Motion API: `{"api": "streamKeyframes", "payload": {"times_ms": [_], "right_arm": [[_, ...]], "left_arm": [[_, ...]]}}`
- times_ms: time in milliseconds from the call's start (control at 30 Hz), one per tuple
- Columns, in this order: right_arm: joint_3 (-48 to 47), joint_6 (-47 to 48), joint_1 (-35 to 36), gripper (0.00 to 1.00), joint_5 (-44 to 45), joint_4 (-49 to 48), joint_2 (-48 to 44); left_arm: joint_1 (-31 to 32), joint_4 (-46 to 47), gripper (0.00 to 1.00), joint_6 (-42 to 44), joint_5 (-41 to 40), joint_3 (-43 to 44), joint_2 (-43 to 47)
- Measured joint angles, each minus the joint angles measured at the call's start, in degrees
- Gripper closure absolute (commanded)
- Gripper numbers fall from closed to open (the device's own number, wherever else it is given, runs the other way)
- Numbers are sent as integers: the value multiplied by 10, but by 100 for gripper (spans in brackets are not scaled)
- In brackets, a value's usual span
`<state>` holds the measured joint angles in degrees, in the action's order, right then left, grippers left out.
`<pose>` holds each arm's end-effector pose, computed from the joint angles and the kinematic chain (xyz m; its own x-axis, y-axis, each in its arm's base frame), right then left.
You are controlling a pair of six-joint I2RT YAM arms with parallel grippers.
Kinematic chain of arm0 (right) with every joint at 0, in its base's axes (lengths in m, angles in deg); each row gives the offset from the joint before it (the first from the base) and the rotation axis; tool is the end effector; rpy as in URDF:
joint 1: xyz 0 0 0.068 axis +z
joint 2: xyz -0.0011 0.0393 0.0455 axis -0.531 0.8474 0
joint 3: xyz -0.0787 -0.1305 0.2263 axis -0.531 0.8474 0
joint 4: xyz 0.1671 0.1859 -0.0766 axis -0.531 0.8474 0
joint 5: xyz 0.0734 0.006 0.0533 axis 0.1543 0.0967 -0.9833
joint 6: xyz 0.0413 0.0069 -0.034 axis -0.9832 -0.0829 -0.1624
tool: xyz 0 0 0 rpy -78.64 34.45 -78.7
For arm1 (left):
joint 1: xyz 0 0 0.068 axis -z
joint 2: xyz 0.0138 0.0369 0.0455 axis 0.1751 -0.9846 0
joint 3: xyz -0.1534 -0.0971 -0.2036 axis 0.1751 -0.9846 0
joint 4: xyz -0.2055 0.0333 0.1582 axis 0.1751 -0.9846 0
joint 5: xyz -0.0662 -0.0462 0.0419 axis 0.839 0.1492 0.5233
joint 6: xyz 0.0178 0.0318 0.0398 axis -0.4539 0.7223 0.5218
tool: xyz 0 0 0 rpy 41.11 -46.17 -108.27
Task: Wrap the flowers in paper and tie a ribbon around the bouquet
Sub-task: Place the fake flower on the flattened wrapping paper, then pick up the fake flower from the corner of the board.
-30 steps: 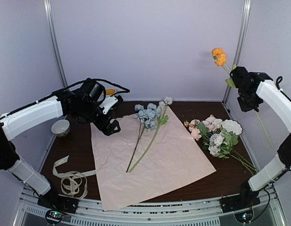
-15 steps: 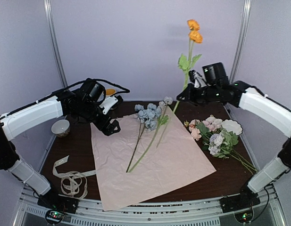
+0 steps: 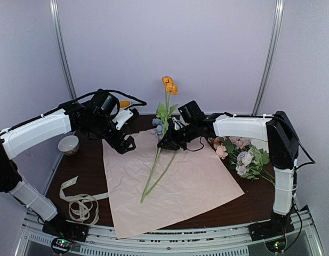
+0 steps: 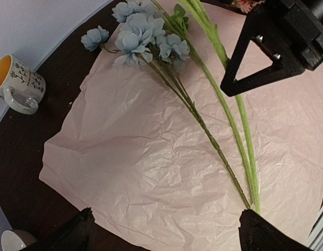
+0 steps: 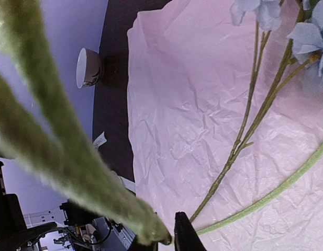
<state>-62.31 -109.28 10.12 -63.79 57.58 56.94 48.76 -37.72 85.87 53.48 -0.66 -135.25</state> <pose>0.3252 0.3237 0.2290 -0.9810 -0.0692 -0.1810 -0.1899 0.5289 0.8271 0.2452 -0.1972 0.3130 -0.5996 0.5123 -0.6148 0.6505 0.7595 -0.0015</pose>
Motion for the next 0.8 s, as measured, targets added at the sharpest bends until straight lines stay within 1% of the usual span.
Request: {"api": "streamKeyframes", "payload": {"times_ms": [33, 67, 100, 133, 200, 333, 400, 467, 533, 633, 700, 800], "right_arm": [[0, 3, -6, 66, 3, 1, 0], [-2, 7, -11, 55, 5, 7, 1], [-9, 15, -15, 47, 8, 19, 4], [-27, 36, -22, 43, 10, 46, 10], [-73, 82, -34, 41, 21, 109, 22], [-183, 204, -58, 40, 89, 272, 14], [-206, 262, -76, 43, 139, 335, -17], [-204, 320, -104, 46, 218, 406, -74], [-181, 369, -137, 45, 315, 461, -138], [-82, 432, -192, 40, 450, 522, -231], [31, 480, -225, 39, 517, 545, -280], [200, 540, -255, 39, 567, 553, -307]], "left_arm": [[0, 0, 2, 0, 0, 0, 0], [0, 0, 2, 0, 0, 0, 0], [0, 0, 2, 0, 0, 0, 0], [0, 0, 2, 1, 0, 0, 0], [0, 0, 2, 1, 0, 0, 0], [0, 0, 2, 2, 0, 0, 0], [0, 0, 3, 2, 0, 0, 0], [0, 0, 2, 2, -1, 0, 0], [0, 0, 2, 2, -2, 0, 0], [0, 0, 2, 3, -3, -1, 0], [0, 0, 2, 4, -3, -1, 0], [0, 0, 2, 5, -4, -2, 0]]}}
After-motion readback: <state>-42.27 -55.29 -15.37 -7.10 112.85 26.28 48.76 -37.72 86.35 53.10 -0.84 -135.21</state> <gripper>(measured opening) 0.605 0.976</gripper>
